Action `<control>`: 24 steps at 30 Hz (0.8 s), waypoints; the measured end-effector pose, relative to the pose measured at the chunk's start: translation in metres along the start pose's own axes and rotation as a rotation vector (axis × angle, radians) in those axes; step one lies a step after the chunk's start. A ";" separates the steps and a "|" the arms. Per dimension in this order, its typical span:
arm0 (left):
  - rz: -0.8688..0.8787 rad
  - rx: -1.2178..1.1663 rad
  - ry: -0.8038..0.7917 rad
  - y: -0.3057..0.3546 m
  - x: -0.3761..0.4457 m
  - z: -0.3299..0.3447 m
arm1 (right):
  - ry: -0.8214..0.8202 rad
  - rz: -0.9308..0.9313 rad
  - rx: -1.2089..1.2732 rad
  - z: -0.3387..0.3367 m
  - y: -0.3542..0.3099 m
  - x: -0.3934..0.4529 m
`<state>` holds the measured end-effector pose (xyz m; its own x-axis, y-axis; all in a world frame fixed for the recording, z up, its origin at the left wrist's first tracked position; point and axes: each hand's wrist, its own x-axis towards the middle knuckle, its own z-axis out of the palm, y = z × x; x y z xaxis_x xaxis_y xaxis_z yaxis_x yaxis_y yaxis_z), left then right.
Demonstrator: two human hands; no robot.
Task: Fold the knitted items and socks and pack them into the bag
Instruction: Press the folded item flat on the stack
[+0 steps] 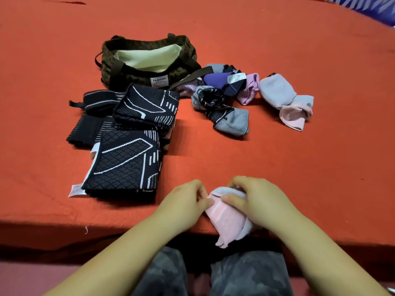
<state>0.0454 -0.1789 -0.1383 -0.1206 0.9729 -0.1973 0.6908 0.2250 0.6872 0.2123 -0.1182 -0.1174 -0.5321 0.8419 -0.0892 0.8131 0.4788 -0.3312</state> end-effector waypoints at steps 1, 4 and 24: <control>0.046 -0.070 0.012 0.002 -0.002 -0.001 | 0.037 -0.025 0.014 -0.005 0.002 -0.004; 0.204 -0.257 0.060 0.011 -0.008 -0.007 | 0.288 -0.132 0.113 -0.019 0.009 -0.013; 0.205 -0.707 0.332 0.045 -0.014 -0.032 | 0.640 0.065 0.833 -0.035 0.021 -0.031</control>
<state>0.0556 -0.1811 -0.0825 -0.3223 0.9387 0.1226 0.1212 -0.0875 0.9888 0.2536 -0.1253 -0.0882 -0.0720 0.9505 0.3023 0.2870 0.3100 -0.9064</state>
